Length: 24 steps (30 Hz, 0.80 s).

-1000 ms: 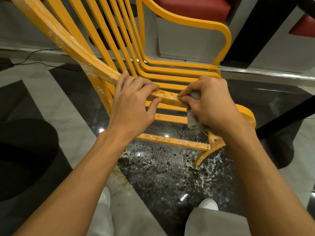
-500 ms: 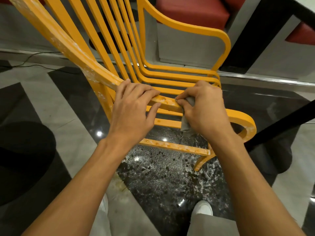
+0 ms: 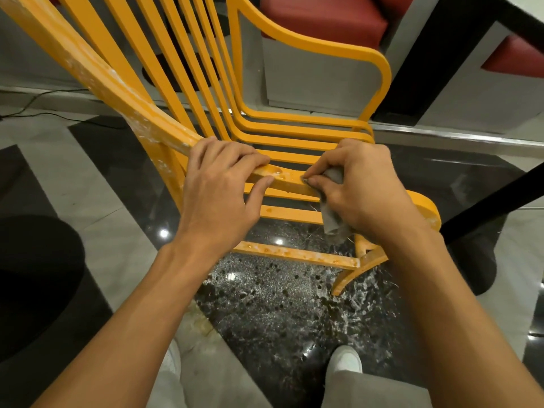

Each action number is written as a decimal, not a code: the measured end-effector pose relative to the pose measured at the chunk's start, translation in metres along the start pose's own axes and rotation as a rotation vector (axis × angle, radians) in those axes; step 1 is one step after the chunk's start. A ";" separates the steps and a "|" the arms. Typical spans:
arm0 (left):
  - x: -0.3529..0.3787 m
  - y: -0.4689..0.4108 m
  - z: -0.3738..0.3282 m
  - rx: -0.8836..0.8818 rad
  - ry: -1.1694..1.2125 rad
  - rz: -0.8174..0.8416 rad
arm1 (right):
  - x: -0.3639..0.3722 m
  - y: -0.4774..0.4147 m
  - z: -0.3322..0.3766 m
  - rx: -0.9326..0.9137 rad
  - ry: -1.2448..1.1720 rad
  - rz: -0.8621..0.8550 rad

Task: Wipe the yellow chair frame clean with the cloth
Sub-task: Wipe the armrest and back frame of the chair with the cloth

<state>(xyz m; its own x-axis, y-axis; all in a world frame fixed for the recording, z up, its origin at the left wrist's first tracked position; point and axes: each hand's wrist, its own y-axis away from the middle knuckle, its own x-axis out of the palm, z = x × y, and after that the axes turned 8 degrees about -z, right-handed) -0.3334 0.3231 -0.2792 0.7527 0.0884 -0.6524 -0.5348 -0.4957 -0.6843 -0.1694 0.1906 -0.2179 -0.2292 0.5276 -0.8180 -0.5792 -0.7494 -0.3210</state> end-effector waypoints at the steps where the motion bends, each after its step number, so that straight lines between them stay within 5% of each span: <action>1: 0.000 0.000 0.000 -0.003 0.001 0.000 | 0.002 0.000 -0.001 -0.001 0.012 -0.041; 8: 0.001 0.000 0.000 -0.009 -0.004 0.008 | 0.003 0.001 0.006 -0.070 0.000 0.039; 13: 0.002 -0.001 -0.001 -0.008 0.000 -0.005 | 0.011 -0.001 0.007 -0.051 0.039 -0.088; 18: 0.001 0.000 0.000 -0.004 0.005 -0.007 | 0.005 -0.001 0.010 -0.057 0.005 0.035; 24: 0.002 -0.001 0.000 -0.007 0.004 -0.006 | 0.017 0.001 0.015 -0.092 0.036 -0.058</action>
<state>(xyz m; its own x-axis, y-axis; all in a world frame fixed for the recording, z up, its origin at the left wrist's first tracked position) -0.3319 0.3237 -0.2800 0.7573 0.0881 -0.6471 -0.5278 -0.5010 -0.6859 -0.1857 0.2043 -0.2248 -0.1683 0.5578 -0.8127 -0.5161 -0.7523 -0.4095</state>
